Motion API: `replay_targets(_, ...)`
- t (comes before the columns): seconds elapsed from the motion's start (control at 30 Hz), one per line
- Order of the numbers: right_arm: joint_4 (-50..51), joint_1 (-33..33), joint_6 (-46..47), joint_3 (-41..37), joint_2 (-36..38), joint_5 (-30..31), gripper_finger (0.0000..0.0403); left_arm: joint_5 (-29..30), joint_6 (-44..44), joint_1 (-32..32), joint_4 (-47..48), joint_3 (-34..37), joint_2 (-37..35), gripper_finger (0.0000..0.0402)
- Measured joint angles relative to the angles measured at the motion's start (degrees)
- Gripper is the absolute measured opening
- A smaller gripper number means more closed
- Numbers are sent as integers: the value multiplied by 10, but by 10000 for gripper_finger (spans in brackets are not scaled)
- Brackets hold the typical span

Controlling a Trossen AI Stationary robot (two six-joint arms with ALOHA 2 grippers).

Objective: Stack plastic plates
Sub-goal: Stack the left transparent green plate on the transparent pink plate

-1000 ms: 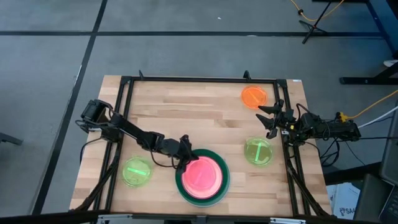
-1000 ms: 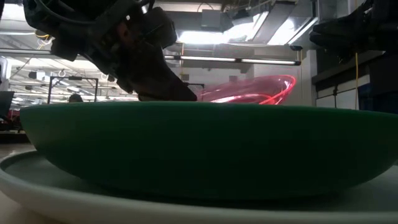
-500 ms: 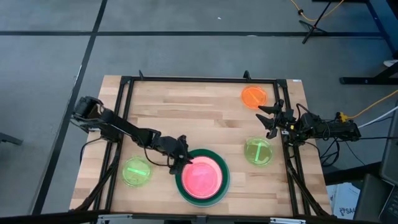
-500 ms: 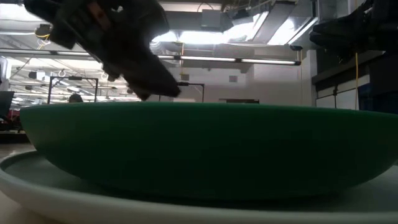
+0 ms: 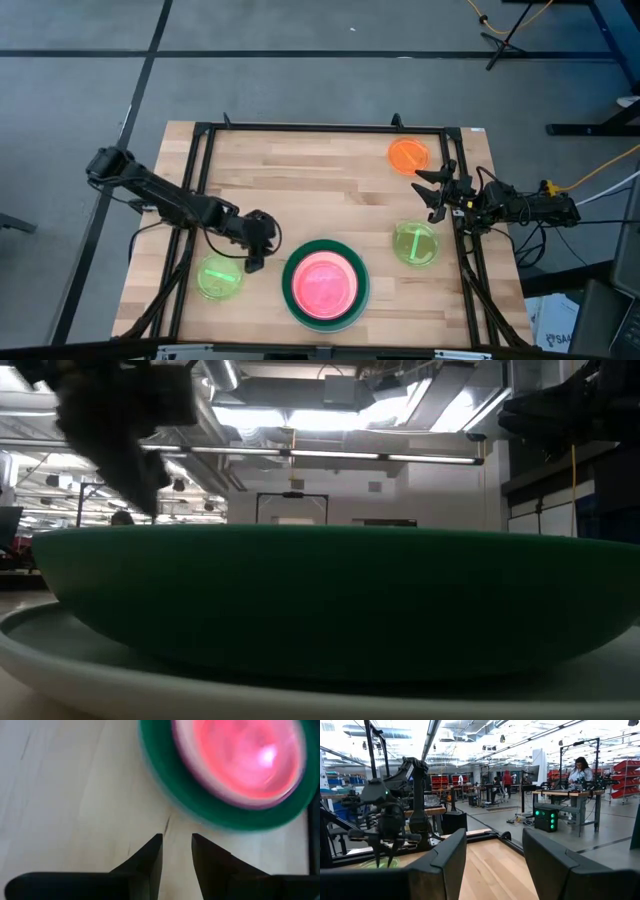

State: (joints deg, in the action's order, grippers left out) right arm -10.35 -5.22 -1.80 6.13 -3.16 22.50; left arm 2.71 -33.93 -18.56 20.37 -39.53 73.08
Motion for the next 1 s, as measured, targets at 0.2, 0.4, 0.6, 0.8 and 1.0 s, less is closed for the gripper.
replay_targets(0.2,0,0,0,0,0,0,188,34,-21,-17,57,0,-1,96)
replay_targets(0.4,0,0,0,0,0,0,188,57,-21,-7,57,0,-1,96)
replay_targets(0.6,0,0,0,0,0,0,188,49,-20,24,61,0,-1,101)
replay_targets(0.8,4,0,0,0,0,0,188,-47,-15,50,98,0,0,127)
replay_targets(1.0,4,0,0,0,0,0,188,-86,-15,43,201,0,0,127)
